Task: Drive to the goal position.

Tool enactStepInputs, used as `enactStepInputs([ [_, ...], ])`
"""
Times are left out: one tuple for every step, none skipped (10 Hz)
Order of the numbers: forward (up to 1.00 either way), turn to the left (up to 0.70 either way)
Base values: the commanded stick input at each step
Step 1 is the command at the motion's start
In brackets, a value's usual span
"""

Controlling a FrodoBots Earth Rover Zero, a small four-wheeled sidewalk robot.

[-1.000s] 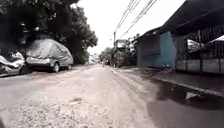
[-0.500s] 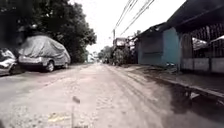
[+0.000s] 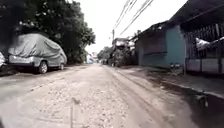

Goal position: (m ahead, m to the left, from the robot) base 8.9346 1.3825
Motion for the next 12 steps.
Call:
enactStepInputs([
  [1.0,0.0],
  [1.0,0.0],
  [1.0,0.0],
  [1.0,0.0],
  [1.0,0.0],
  [1.0,0.0],
  [1.0,0.0],
  [1.0,0.0],
  [1.0,0.0],
  [1.0,0.0],
  [1.0,0.0],
  [1.0,0.04],
])
